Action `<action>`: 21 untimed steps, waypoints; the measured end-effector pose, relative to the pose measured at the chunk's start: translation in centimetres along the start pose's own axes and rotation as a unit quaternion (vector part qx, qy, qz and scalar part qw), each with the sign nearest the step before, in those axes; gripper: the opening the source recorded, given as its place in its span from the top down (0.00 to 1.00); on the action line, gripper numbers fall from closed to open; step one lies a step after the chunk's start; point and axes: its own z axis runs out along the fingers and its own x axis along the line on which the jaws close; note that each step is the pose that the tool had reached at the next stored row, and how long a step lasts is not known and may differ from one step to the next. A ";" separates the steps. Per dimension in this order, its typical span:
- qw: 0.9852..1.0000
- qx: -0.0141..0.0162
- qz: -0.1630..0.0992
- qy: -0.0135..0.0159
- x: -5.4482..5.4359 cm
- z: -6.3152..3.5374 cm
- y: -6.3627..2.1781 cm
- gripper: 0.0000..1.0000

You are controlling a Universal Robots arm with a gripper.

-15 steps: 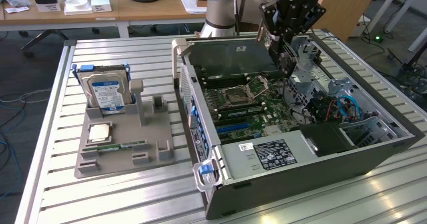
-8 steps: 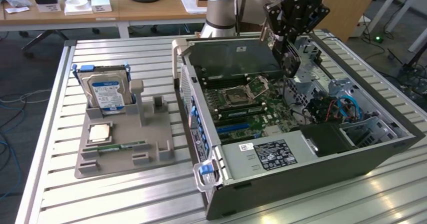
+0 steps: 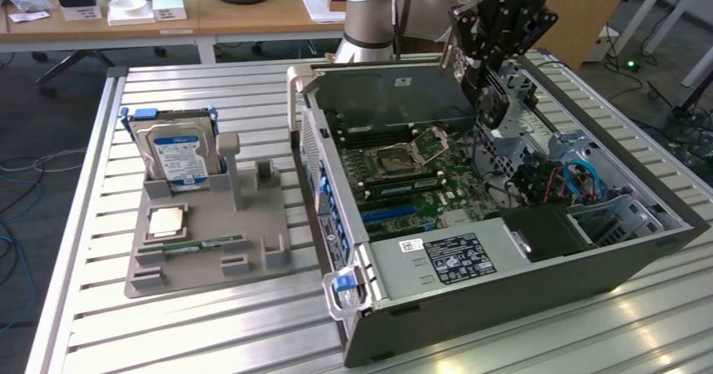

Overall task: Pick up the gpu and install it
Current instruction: 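Pick up the gpu and move the gpu toward the slot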

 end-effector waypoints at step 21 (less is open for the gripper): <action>1.000 0.000 0.000 0.000 -2.0 0.06 0.12 0.74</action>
